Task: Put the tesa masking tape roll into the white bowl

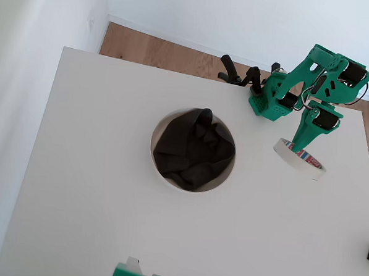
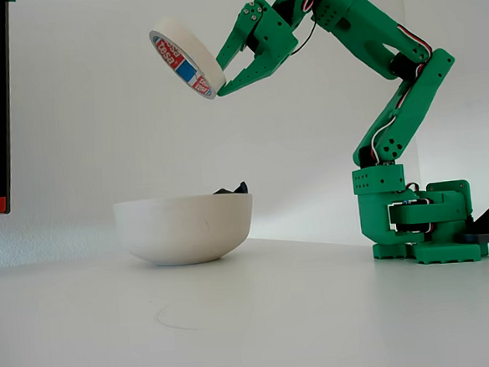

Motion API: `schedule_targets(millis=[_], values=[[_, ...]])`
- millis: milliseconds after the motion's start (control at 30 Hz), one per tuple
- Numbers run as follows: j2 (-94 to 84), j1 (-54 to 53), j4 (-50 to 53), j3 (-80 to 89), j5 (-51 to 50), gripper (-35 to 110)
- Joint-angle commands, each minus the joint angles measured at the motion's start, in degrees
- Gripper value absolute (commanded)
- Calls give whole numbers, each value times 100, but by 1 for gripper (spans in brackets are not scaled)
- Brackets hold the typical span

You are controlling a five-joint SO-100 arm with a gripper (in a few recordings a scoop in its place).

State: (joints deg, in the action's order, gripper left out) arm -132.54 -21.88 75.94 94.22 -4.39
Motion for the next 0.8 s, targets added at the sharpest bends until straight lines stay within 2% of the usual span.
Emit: schedule_targets(millis=[0,267,500,767], values=[[229,-1178,-554,-422,97,-8],[1881,-2540,-1556,-686,97,-8],[3278,-2927,-2294,-712,237,-8],[4447,-3322,-2663,-686,457,-8]])
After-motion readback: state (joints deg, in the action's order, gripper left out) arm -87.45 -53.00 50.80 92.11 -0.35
